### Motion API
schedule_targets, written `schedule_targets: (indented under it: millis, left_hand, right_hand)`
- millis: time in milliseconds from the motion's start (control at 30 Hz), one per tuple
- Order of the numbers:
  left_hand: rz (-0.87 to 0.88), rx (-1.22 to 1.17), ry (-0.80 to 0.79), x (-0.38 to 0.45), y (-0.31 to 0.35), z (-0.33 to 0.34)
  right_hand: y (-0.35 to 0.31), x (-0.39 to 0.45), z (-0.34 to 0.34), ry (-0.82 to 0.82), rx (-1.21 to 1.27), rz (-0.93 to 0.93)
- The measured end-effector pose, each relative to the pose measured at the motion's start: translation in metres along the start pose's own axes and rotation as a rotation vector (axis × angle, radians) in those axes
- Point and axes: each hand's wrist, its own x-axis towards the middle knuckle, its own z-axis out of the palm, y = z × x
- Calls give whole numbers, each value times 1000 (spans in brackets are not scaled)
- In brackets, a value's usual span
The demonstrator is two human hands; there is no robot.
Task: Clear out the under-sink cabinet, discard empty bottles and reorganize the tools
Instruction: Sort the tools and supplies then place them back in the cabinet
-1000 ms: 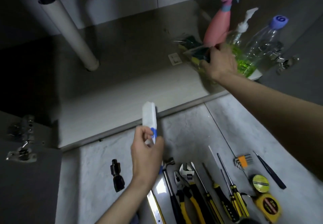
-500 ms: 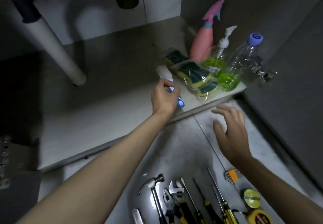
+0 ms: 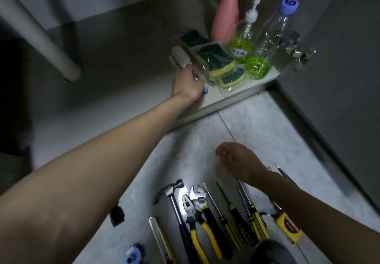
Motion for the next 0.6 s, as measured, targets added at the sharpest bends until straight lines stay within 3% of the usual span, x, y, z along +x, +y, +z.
schedule_targets:
  millis: [167,333,600]
  left_hand:
    - [63,-97,25,-46,-19,-24]
    - [-39,-267,3,-145,-68,-33]
    - [-398,51,-258,-304,-154,-30]
  right_hand:
    - [-8,-8,13,-63,-48,-20]
    - [-31,-17,35,-165,-54,7]
    - [-50,-40,73,-328,-258,-99]
